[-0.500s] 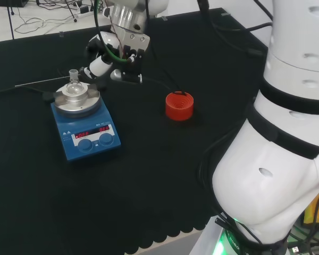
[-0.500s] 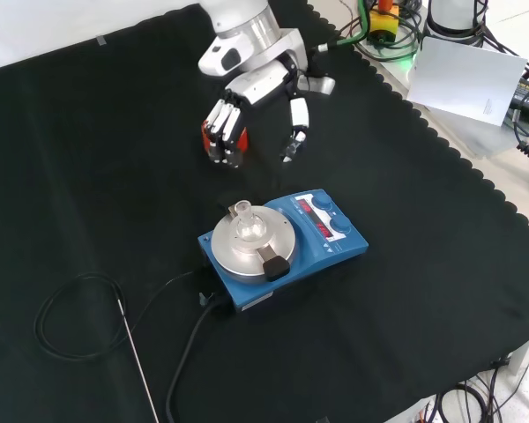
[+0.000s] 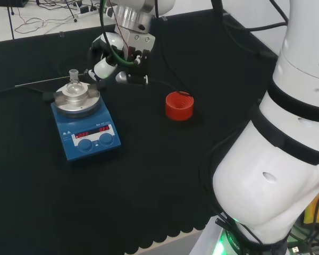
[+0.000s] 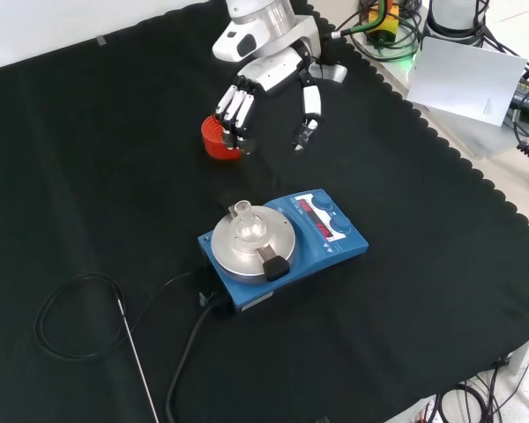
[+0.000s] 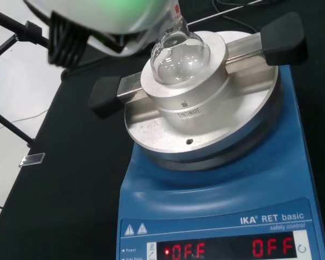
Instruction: Turn on the heater.
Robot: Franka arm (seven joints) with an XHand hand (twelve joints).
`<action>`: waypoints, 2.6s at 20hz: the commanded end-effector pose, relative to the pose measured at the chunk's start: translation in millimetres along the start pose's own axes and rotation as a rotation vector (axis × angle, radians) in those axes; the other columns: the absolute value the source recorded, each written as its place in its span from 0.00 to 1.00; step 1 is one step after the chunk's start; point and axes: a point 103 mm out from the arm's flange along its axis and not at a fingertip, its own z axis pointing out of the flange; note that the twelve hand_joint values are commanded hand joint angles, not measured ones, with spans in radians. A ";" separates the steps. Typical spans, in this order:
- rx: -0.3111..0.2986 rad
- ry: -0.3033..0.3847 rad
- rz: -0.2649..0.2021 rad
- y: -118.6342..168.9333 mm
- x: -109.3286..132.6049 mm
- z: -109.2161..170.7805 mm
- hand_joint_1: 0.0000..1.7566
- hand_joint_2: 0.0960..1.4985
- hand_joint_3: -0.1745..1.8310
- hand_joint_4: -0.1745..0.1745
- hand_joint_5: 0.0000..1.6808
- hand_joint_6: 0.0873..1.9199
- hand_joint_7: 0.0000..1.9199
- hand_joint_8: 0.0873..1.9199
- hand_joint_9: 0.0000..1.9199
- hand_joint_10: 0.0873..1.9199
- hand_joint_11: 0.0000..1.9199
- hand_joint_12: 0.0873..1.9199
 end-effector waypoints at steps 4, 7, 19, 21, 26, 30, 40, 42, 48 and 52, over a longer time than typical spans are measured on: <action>0.125 -0.131 0.035 -49.2 0.0 15.7 0.56 0.37 0.42 0.34 0.28 0.29 0.39 0.38 0.54 0.30 0.33 0.64; 0.176 -0.150 0.049 -59.0 -1.4 22.9 0.58 0.37 0.43 0.32 0.28 0.28 0.45 0.40 0.59 0.31 0.39 0.61; 0.325 -0.200 0.047 -82.2 13.6 57.0 0.64 0.40 0.44 0.22 0.28 0.28 0.56 0.46 0.70 0.36 0.61 0.46; 0.352 -0.211 0.036 -85.1 20.3 64.3 0.64 0.40 0.44 0.21 0.27 0.28 0.58 0.47 0.71 0.37 0.63 0.44; 0.420 -0.248 0.035 -89.8 27.9 76.4 0.65 0.41 0.44 0.21 0.26 0.27 0.63 0.49 0.74 0.39 0.67 0.42; 0.444 -0.254 0.039 -92.2 29.4 81.8 0.65 0.41 0.45 0.21 0.26 0.27 0.65 0.50 0.75 0.40 0.69 0.42; 0.504 -0.270 0.045 -94.8 32.7 89.0 0.67 0.44 0.44 0.17 0.27 0.27 0.76 0.68 0.87 0.67 0.87 0.54; 0.518 -0.277 0.045 -95.8 32.5 90.4 0.68 0.45 0.44 0.18 0.27 0.28 0.78 0.72 0.89 0.72 0.87 0.57; 0.562 -0.311 0.035 -96.7 34.7 96.4 0.76 0.46 0.49 0.26 0.22 0.35 0.79 0.78 0.89 0.76 0.81 0.64; 0.585 -0.324 0.029 -95.3 36.2 104.5 0.78 0.46 0.52 0.30 0.19 0.35 0.80 0.79 0.90 0.77 0.79 0.66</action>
